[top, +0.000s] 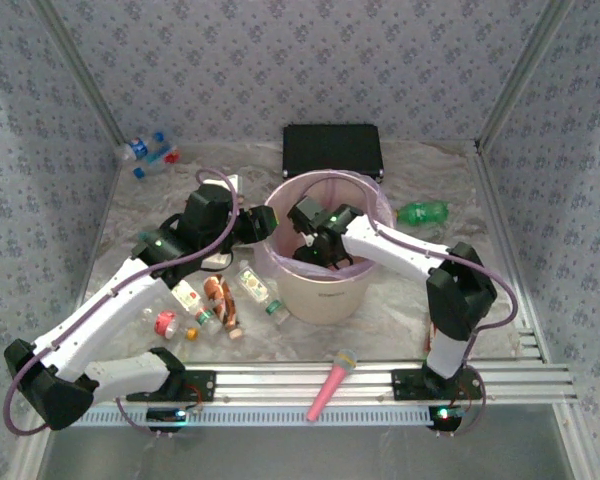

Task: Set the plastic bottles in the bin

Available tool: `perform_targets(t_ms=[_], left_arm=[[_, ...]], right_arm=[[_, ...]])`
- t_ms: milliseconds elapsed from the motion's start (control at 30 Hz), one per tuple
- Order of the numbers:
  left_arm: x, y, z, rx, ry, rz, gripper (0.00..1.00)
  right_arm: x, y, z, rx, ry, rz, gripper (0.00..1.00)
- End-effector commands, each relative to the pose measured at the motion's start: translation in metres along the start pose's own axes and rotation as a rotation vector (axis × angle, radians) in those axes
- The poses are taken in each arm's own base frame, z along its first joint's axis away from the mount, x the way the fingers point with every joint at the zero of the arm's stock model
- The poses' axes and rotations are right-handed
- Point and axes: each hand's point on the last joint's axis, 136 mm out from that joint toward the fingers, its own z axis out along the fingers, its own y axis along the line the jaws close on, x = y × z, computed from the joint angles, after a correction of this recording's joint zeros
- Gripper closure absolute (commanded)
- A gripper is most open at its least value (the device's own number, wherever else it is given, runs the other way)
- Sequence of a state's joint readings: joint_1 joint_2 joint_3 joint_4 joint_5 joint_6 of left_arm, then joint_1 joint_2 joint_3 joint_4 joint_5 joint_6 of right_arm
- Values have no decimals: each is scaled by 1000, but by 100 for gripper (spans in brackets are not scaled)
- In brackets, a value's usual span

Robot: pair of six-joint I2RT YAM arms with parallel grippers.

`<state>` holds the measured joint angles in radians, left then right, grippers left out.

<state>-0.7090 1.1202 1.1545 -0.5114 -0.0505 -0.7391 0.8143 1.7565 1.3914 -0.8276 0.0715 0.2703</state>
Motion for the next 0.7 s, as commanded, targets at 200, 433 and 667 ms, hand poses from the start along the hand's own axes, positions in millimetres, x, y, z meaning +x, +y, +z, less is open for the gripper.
perform_targets(t_ms=[200, 433, 667], left_arm=[[3, 10, 2, -37, -10, -4, 42], [2, 9, 2, -35, -10, 4, 42], [4, 12, 3, -43, -9, 3, 42]], right_arm=[[-5, -4, -23, 26, -22, -27, 0], [-30, -3, -109, -10, -186, -65, 0], [-39, -13, -229, -64, -446, -30, 0]])
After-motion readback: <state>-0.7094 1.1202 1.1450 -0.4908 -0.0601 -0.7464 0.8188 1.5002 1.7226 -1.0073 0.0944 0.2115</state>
